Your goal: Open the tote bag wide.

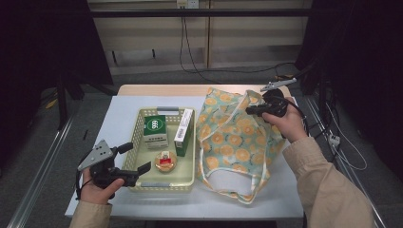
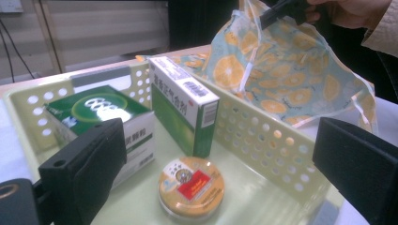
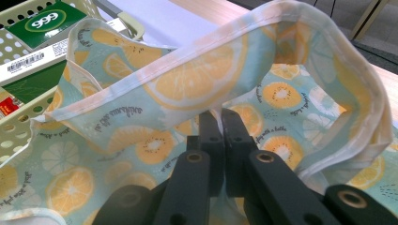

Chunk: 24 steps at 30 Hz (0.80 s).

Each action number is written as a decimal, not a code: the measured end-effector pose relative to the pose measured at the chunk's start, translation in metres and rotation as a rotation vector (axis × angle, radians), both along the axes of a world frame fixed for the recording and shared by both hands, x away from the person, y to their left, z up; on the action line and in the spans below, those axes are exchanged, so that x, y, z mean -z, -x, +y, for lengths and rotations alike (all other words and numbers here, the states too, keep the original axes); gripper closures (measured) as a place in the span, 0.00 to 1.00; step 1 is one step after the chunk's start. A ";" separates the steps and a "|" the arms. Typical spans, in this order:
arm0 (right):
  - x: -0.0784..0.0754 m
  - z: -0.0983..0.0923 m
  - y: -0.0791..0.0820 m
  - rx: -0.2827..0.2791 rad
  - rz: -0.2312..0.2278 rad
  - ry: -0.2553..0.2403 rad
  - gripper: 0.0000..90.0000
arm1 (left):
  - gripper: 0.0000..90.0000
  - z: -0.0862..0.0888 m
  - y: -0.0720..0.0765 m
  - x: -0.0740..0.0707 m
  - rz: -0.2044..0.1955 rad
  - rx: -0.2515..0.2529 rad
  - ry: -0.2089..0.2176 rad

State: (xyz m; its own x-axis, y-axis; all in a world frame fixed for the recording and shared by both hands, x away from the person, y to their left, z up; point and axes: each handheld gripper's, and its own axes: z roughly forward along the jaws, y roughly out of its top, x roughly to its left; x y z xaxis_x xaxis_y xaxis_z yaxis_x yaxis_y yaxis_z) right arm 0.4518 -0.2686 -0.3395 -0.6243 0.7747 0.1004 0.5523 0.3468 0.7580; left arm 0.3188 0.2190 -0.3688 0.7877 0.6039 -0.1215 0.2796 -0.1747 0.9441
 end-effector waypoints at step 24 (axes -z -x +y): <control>0.001 -0.001 0.001 0.022 0.005 0.007 1.00 | 0.04 -0.041 -0.052 -0.009 0.041 0.089 -0.015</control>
State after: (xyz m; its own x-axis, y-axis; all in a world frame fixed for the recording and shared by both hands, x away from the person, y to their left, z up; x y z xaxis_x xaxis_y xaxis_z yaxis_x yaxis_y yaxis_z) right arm 0.4506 -0.2695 -0.3407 -0.6062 0.7892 0.0981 0.5639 0.3396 0.7528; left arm 0.3707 0.1781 -0.3598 0.8328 0.5340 -0.1458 0.3004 -0.2147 0.9293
